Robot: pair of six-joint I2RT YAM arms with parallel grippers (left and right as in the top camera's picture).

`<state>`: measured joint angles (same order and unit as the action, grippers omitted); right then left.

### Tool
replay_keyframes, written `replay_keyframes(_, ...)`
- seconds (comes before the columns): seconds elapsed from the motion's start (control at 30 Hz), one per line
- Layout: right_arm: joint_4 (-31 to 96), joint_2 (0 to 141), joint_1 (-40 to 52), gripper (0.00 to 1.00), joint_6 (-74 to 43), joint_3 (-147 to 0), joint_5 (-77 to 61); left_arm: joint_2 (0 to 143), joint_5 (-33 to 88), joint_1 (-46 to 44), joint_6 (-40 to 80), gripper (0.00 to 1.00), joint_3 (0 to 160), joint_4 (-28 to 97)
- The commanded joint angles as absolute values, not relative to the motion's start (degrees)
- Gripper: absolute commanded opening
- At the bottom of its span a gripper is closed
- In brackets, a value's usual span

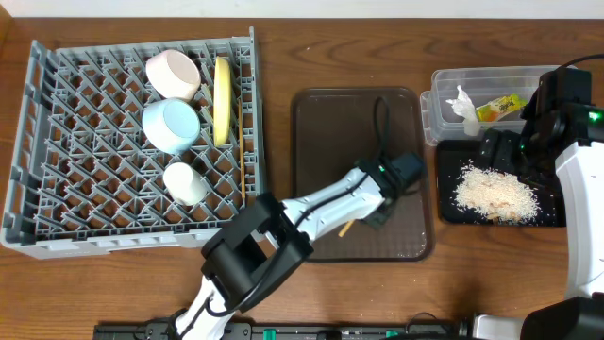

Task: Sort waste into correct bins and load items into the dishwasher rack
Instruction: 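Reach the left gripper back to the tray and grasp the remaining chopstick, then carry the second chopstick with the left gripper and place it in the rack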

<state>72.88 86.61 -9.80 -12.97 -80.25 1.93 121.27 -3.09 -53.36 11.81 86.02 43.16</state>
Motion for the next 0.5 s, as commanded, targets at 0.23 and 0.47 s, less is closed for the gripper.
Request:
replay_keyframes(0.23,73.1,86.6,-10.1,0.99,-12.8,-80.4,1.9,106.1,-8.4,-42.9,11.7,0.06,85.4,45.0)
replay_keyframes(0.47,73.1,86.6,-10.1,0.99,-12.8,-80.4,1.9,98.9,-8.4,-31.0,11.7,0.06,85.4,48.0)
